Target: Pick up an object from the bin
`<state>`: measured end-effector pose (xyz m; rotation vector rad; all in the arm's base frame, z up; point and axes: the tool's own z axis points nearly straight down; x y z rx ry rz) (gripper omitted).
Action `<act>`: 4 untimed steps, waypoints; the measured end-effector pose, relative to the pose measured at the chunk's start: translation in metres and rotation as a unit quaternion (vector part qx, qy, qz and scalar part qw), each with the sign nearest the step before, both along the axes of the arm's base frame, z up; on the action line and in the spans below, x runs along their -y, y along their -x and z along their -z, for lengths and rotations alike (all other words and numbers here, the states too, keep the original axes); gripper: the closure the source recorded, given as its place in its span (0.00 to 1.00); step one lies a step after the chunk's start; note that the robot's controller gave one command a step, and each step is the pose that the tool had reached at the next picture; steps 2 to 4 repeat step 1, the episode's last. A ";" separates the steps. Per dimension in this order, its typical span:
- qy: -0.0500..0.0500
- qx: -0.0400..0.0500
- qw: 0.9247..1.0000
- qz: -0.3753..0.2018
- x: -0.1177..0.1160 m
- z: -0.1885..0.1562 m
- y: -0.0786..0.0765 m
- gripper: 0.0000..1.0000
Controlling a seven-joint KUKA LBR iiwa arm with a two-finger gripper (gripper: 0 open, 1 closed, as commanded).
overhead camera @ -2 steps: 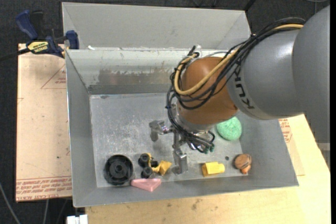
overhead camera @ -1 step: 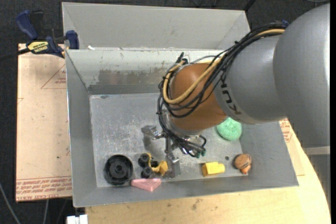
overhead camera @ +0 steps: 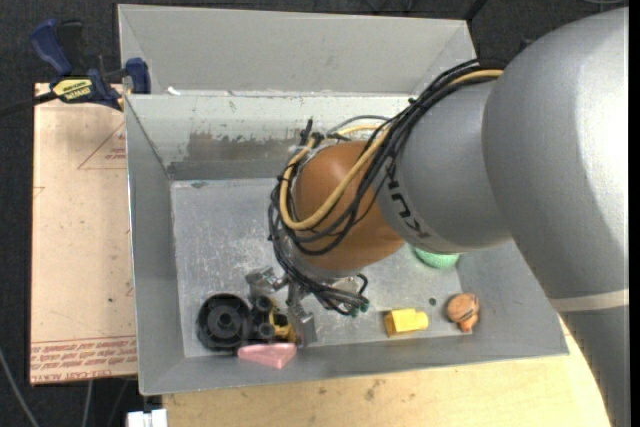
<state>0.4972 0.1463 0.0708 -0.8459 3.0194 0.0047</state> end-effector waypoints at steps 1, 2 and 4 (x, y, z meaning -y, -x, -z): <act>0.000 0.000 1.000 0.000 0.000 0.000 0.000 1.00; 0.000 0.000 1.000 0.000 0.000 0.000 0.000 1.00; 0.000 0.000 1.000 0.000 0.000 0.000 0.000 1.00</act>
Offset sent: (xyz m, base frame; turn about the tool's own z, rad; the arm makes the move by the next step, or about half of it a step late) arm -0.0012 -0.0151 0.1142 -0.0297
